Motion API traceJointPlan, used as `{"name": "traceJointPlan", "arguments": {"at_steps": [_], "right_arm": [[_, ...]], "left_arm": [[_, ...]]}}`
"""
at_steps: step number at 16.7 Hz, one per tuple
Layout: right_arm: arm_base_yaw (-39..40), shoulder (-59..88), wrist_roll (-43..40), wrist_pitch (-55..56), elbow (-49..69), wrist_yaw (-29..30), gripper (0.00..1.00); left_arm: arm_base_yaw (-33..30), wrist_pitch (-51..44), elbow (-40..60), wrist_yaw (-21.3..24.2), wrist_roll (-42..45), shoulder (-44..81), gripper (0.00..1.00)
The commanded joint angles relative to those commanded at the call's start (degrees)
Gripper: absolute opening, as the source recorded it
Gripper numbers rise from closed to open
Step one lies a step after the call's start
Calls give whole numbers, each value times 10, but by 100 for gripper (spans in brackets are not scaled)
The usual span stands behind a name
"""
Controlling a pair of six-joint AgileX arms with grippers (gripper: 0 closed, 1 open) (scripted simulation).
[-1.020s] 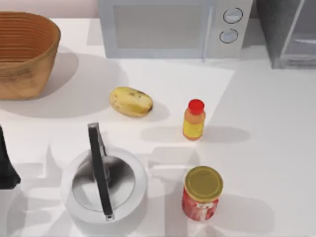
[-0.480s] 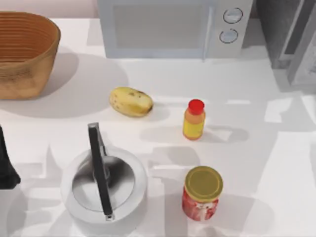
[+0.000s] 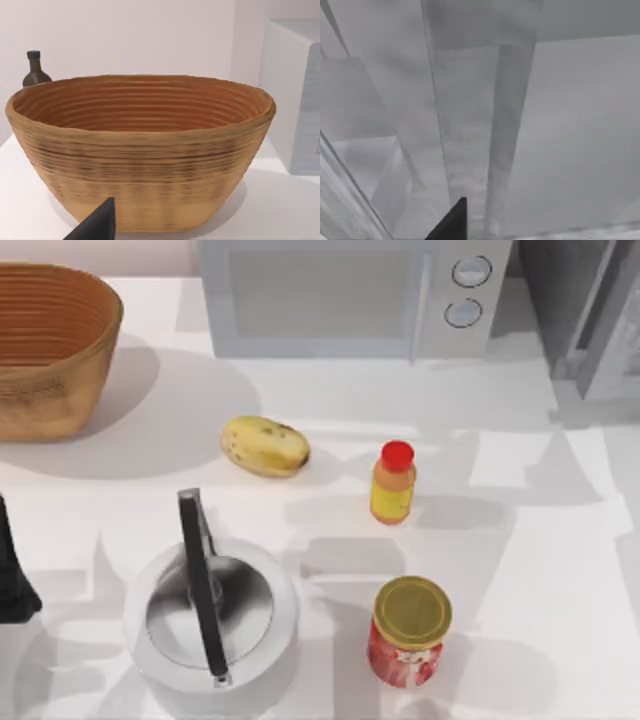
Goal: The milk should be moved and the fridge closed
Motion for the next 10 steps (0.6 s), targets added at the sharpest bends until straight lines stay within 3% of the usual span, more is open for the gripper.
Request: {"name": "traceJointPlan", "arguments": {"at_steps": [10], "right_arm": [[1,159,-1,-32,204,4,100]], "left_arm": [[0,0,0,0,0,0,100]]}}
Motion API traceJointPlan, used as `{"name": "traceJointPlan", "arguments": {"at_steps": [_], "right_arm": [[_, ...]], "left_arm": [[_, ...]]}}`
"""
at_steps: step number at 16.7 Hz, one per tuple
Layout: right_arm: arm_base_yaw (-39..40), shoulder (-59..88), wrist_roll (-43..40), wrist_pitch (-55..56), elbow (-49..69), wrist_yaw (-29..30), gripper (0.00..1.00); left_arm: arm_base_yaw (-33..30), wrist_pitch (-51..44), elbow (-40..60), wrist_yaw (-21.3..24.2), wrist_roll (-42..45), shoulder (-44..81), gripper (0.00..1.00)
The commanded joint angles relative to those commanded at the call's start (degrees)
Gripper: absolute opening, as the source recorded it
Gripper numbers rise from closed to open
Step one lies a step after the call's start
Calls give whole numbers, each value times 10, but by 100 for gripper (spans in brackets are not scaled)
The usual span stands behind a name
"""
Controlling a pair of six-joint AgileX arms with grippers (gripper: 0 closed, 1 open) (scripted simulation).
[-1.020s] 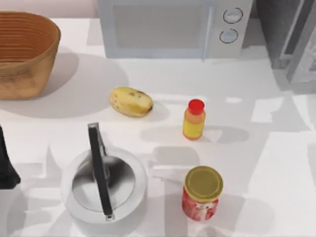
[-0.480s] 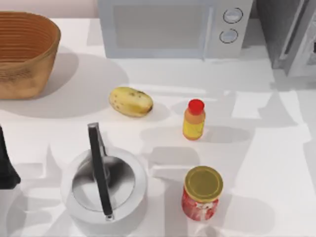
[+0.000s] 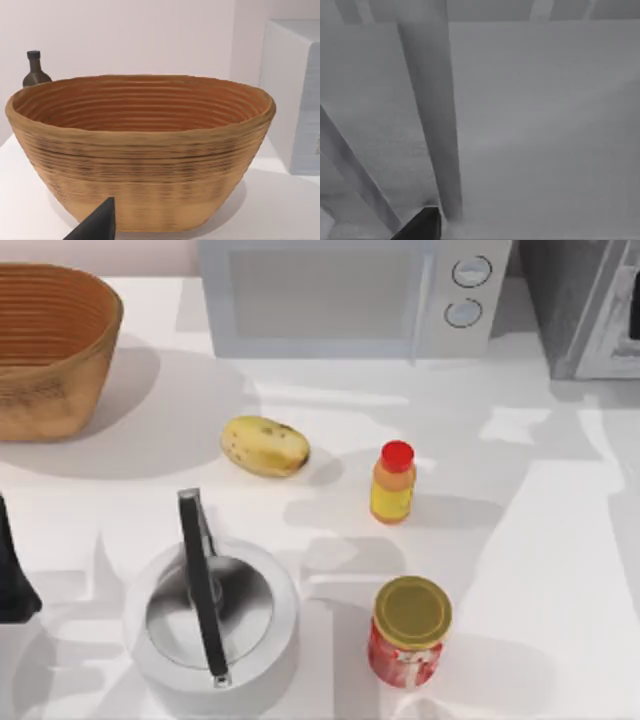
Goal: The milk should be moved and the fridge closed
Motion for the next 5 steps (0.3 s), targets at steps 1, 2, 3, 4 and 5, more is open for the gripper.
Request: {"name": "traceJointPlan", "arguments": {"at_steps": [1,2,3,4,5], "right_arm": [[0,16,1,-4,19,0,100],[0,30,1,-9,34,0,100],[0,40,2,-13,45,0,100],[0,46,2,-15,50,0,100],[0,47,3,-15,51,0,100]], "left_arm": [[0,0,0,0,0,0,100],[0,0,0,0,0,0,100],[0,0,0,0,0,0,100],[0,0,0,0,0,0,100],[0,0,0,0,0,0,100]]}}
